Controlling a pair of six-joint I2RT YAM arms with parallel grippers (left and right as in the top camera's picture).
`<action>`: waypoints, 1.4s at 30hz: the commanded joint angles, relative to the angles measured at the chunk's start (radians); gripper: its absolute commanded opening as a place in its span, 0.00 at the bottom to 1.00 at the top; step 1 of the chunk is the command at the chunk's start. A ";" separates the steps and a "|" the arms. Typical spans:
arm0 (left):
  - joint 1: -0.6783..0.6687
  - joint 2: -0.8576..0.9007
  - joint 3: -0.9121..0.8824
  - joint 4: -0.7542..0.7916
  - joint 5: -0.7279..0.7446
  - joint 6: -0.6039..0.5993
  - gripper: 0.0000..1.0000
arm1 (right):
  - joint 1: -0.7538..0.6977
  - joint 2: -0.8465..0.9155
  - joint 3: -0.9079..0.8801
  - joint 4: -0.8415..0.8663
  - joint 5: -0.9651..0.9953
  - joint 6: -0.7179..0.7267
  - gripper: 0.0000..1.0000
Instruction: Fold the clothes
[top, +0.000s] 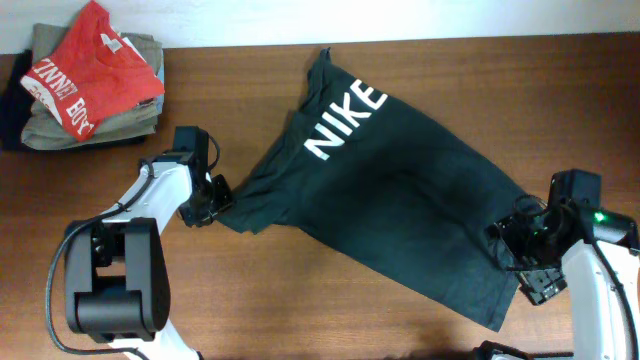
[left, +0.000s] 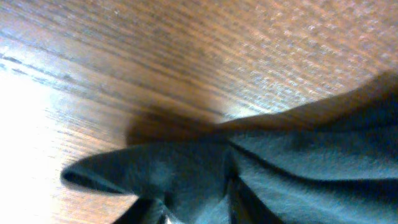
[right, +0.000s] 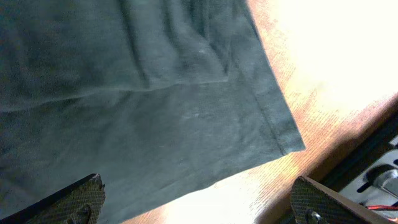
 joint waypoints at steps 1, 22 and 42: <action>-0.010 0.119 -0.056 0.025 0.042 0.007 0.10 | 0.007 0.003 -0.069 0.010 0.050 0.067 0.99; -0.010 0.119 -0.056 0.004 0.063 0.007 0.01 | 0.007 0.027 -0.292 0.177 0.150 0.289 0.99; -0.010 0.119 -0.056 0.009 0.069 0.007 0.01 | 0.007 0.374 -0.331 0.346 0.137 0.289 1.00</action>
